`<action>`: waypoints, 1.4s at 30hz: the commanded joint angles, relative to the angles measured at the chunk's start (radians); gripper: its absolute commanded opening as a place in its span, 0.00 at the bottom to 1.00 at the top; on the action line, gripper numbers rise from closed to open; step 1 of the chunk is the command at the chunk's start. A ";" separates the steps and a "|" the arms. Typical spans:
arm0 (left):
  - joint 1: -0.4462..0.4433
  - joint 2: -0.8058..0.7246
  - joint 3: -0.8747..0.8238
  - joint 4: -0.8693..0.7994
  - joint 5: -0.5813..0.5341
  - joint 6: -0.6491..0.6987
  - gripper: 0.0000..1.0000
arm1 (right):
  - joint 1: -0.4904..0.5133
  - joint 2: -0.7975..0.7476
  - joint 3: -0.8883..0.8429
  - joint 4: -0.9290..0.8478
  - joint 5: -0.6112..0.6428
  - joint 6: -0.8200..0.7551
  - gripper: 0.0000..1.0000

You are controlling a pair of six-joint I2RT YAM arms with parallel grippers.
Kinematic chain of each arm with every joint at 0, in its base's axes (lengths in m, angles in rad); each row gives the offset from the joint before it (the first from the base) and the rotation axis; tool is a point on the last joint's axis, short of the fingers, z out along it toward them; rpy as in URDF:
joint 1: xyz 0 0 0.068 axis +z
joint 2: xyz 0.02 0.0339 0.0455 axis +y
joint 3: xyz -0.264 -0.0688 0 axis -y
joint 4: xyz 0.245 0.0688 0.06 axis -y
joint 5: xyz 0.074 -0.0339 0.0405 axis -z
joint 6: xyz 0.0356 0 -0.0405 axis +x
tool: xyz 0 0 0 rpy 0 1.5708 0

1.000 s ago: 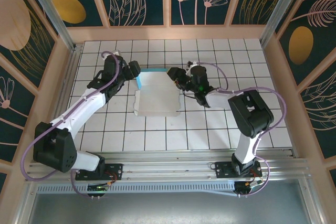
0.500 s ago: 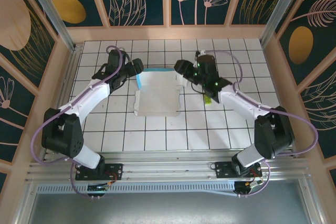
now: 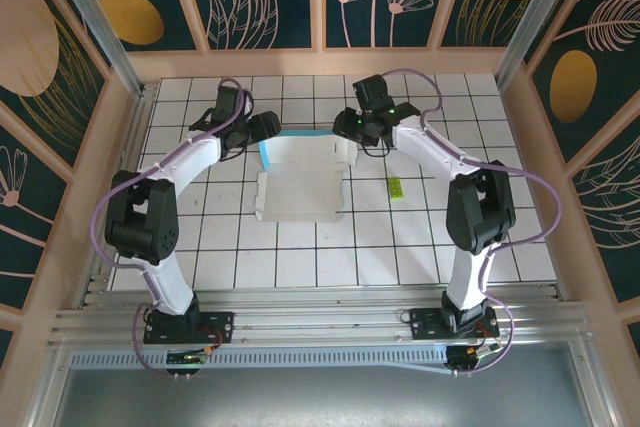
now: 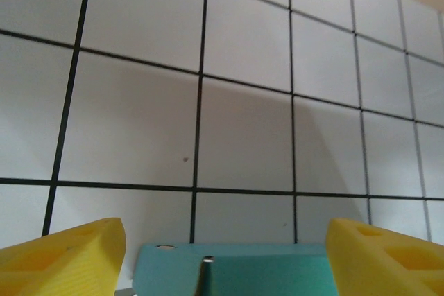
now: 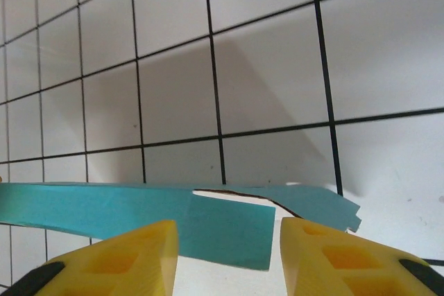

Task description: Fold the paper box

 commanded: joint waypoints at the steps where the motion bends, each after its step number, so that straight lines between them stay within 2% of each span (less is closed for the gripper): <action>1: 0.004 0.018 0.015 -0.025 0.025 0.030 0.74 | 0.020 0.012 0.048 -0.029 0.031 0.042 0.43; 7: 0.004 0.015 -0.033 0.014 0.050 0.027 0.69 | 0.024 0.032 0.019 0.003 0.030 0.088 0.42; 10: 0.004 0.012 -0.051 0.028 0.059 0.021 0.69 | 0.029 0.028 -0.013 0.051 -0.014 0.122 0.48; 15: 0.004 0.011 -0.062 0.041 0.064 0.016 0.69 | 0.027 0.006 -0.082 0.161 -0.069 0.180 0.49; 20: 0.005 0.000 -0.067 0.041 0.069 0.021 0.69 | 0.016 0.032 -0.101 0.169 -0.048 0.199 0.44; 24: 0.004 -0.012 -0.076 0.042 0.072 0.022 0.69 | 0.007 0.007 -0.176 0.267 -0.072 0.245 0.36; 26: 0.004 -0.015 -0.082 0.042 0.074 0.022 0.69 | -0.001 0.000 -0.201 0.312 -0.108 0.275 0.36; 30: 0.004 -0.021 -0.092 0.047 0.075 0.024 0.69 | -0.002 -0.008 -0.209 0.348 -0.150 0.299 0.46; 33: 0.004 -0.026 -0.099 0.053 0.077 0.022 0.69 | -0.004 -0.019 -0.211 0.353 -0.140 0.291 0.45; 36: 0.004 -0.027 -0.101 0.055 0.084 0.021 0.69 | -0.007 -0.024 -0.195 0.308 -0.092 0.266 0.45; 39: 0.004 -0.030 -0.100 0.055 0.088 0.022 0.69 | -0.007 -0.056 -0.169 0.234 -0.014 0.198 0.52; 42: 0.004 -0.032 -0.099 0.056 0.089 0.022 0.69 | -0.006 -0.109 -0.177 0.217 0.006 0.140 0.60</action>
